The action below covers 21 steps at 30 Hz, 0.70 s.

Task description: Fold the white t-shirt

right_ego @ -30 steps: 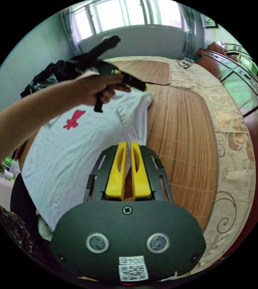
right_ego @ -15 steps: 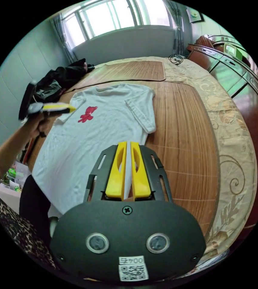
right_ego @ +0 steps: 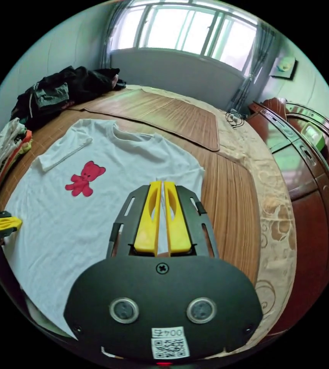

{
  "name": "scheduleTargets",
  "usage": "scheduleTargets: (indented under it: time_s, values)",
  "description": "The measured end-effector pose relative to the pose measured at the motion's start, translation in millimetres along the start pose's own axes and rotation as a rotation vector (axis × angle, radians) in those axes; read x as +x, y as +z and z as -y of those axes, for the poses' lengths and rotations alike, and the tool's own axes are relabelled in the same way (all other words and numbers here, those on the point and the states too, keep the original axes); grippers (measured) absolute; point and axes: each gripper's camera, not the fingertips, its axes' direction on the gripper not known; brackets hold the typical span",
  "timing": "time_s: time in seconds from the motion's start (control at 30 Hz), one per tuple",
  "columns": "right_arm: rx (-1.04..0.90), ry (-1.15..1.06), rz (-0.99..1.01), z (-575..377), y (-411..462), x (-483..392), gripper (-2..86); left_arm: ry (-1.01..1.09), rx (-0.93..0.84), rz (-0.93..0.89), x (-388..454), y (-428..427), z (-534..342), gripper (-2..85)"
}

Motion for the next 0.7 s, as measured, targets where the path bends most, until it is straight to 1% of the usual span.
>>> scheduleTargets:
  time_s: [0.03,0.07,0.17,0.33,0.37,0.47,0.53,0.57,0.6,0.63,0.7]
  values:
    - [-0.049,0.0,-0.002,15,20,-3,3.4,-0.005,0.003,-0.01,-4,-1,-3,0.5]
    - [-0.087,0.009,0.036,29,37,-4,4.3,-0.013,0.007,-0.027,-12,-2,-9,0.4]
    - [-0.056,0.037,0.15,65,51,-15,5.7,-0.024,0.009,-0.053,-30,-4,-22,0.4]
    - [-0.087,0.001,0.205,144,90,-53,8.4,-0.017,0.004,-0.04,-54,-6,-44,0.4]
    - [-0.092,-0.011,0.183,166,102,-59,9.5,-0.02,-0.001,-0.05,-59,-6,-46,0.4]
    - [-0.165,-0.037,0.09,217,146,-63,11.9,-0.061,-0.026,-0.18,-111,-9,-47,0.5]
    - [-0.217,-0.036,0.069,240,174,-59,12.3,-0.139,0.111,-0.235,-173,-17,-51,0.5]
    - [-0.238,-0.039,0.059,251,190,-57,12.6,-0.153,0.142,-0.261,-188,-15,-52,0.5]
    - [-0.249,-0.043,0.055,256,198,-58,12.8,-0.199,0.179,-0.327,-219,-3,-57,0.4]
    - [-0.272,-0.065,0.059,265,213,-61,13.2,-0.238,0.18,-0.363,-234,6,-60,0.4]
    - [-0.308,-0.111,0.072,275,233,-70,13.2,-0.356,0.127,-0.602,-283,43,-74,0.2]
